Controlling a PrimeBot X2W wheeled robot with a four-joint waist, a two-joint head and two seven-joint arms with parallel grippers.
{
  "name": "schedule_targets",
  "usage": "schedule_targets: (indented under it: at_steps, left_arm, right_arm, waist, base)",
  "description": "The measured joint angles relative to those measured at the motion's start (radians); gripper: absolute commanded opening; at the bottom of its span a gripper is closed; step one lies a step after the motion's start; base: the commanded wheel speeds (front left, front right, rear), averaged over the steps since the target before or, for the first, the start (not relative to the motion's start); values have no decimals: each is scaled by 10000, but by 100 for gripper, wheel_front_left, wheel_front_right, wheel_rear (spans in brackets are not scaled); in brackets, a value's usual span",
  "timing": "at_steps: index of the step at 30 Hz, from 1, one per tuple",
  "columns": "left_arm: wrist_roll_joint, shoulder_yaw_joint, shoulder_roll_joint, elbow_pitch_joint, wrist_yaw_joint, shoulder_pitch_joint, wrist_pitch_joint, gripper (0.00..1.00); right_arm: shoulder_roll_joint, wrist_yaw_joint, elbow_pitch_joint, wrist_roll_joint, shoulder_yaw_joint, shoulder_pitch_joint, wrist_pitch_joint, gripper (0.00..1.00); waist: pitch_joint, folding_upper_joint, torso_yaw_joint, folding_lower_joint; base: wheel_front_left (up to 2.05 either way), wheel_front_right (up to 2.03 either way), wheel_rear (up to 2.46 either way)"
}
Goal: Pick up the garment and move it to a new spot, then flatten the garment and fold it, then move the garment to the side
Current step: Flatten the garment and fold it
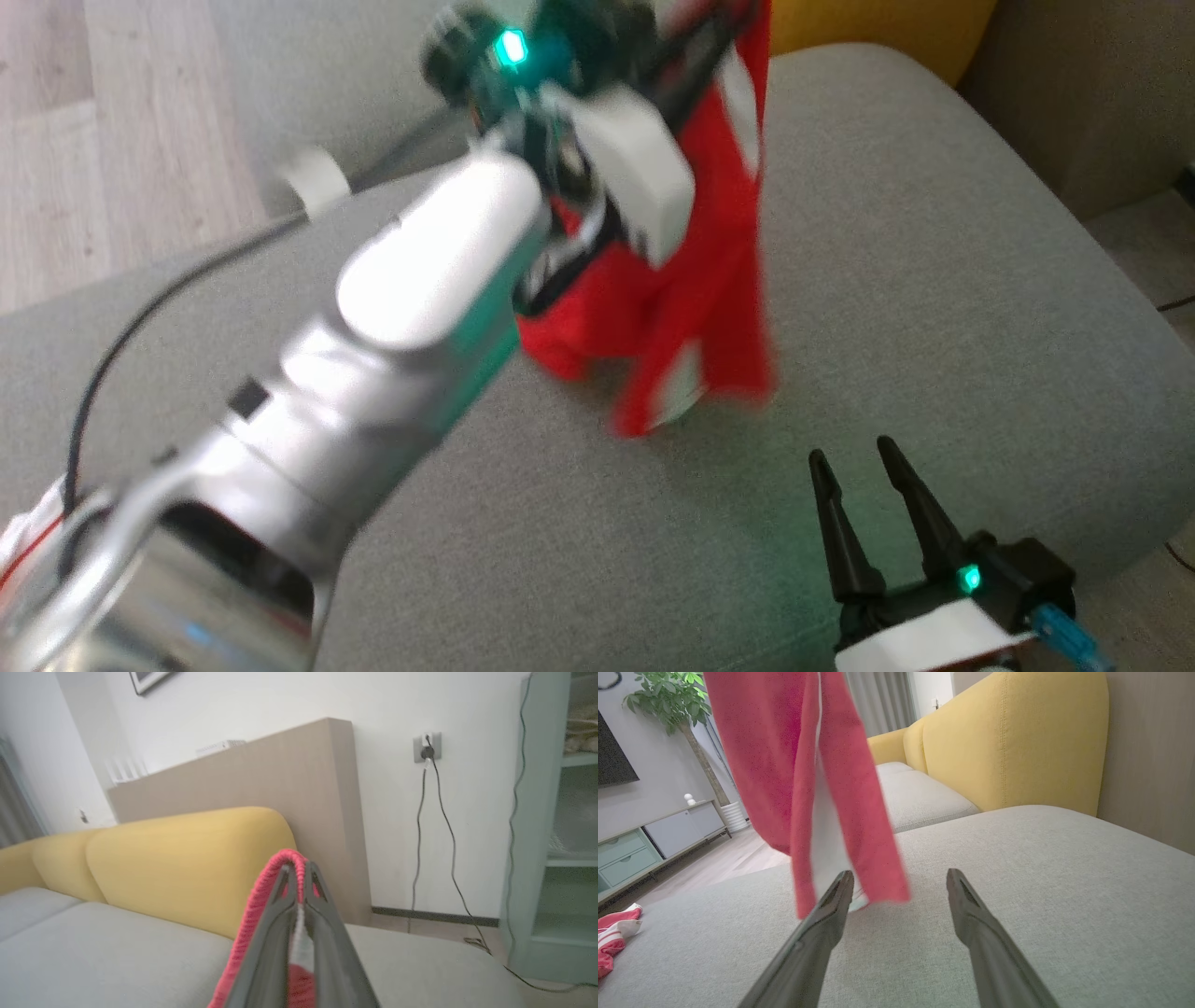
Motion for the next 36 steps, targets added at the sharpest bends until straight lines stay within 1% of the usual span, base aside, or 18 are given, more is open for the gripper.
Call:
schedule_targets:
  at_steps: [2, 4, 7, 9, 12, 13, 16, 17, 19, 22, 23, 25, 26, 30, 36]
  left_arm:
    - [0, 171, -10, 169, 203, -365, 17, 0]
    - [-27, 311, 4, 299, 297, -458, 21, 0]
    - [-428, 410, 4, 456, 314, -59, 23, 0]
    - [-660, 405, 75, 525, 405, 775, 23, 0]
    - [-1076, 347, 242, 577, 573, 2655, -40, 0]
    - [-1227, 322, 322, 593, 598, 3333, -111, 0]
    - [-1329, 69, 631, 675, 872, 5091, -476, 0]
    - [-1329, 69, 631, 675, 872, 5091, -476, 0]
    - [-1336, 42, 757, 696, 1009, 5832, -784, 0]
    - [-1517, 86, 706, 675, 1091, 6357, -1407, 0]
    - [-1567, 96, 669, 675, 1095, 6415, -1561, 17]
    - [-1572, 104, 604, 675, 1104, 6457, -1923, 66]
    - [-1574, 121, 581, 675, 1104, 6475, -2067, 100]
    - [-1565, 123, 468, 688, 1108, 6597, -2554, 100]
    - [-1133, -6, 529, 692, 1193, 6791, -2974, 100]
  right_arm:
    - [0, 0, -150, 13, -42, 152, 0, 100]
    - [0, 0, -384, 134, -173, 219, 0, 100]
    - [-4, 0, -491, 182, -267, 217, 0, 100]
    - [-2, 0, -500, 184, -242, 219, 0, 100]
    - [-2, 0, -554, 201, -236, 220, 0, 100]
    - [-2, 0, -575, 196, -245, 220, 0, 100]
    - [-2, 0, -581, 196, -240, 224, 0, 100]
    - [-2, 0, -581, 196, -240, 224, 0, 100]
    - [-2, 0, -587, 196, -267, 225, 0, 100]
    - [-2, 0, -562, 199, -236, 221, 0, 100]
    - [-2, 0, -500, 201, -221, 219, 0, 100]
    - [-2, 0, -384, 259, -201, 217, 0, 100]
    - [-2, 0, -372, 349, -165, 210, 0, 100]
    - [-6, 0, 69, 570, 362, 193, 2, 100]
    - [-10, 0, -199, 602, 219, 184, 0, 100]
  waist:
    - [-136, 0, -23, 0]
    - [-209, 0, -3, 0]
    - [-231, 0, 126, 1]
    - [-228, 0, 230, 1]
    - [-174, 0, 423, 2]
    - [-150, 0, 493, 3]
    - [-65, 0, 722, 2]
    - [-65, 0, 722, 2]
    - [7, 0, 895, 2]
    - [120, 0, 1166, 2]
    - [153, 0, 1256, 2]
    - [209, 0, 1426, 3]
    - [232, 0, 1503, 2]
    - [280, 0, 1770, 3]
    - [258, 0, 1897, 2]
  base:
    - [0, 0, 0]
    - [0, 0, 0]
    - [0, 0, 0]
    - [0, 0, 0]
    - [0, 0, 0]
    - [0, 0, 0]
    - [0, 0, 0]
    - [0, 0, 0]
    - [0, 0, 0]
    - [0, 0, 0]
    - [0, 0, 0]
    - [0, 0, 0]
    - [0, 0, 0]
    - [0, 0, 0]
    - [0, 0, 0]
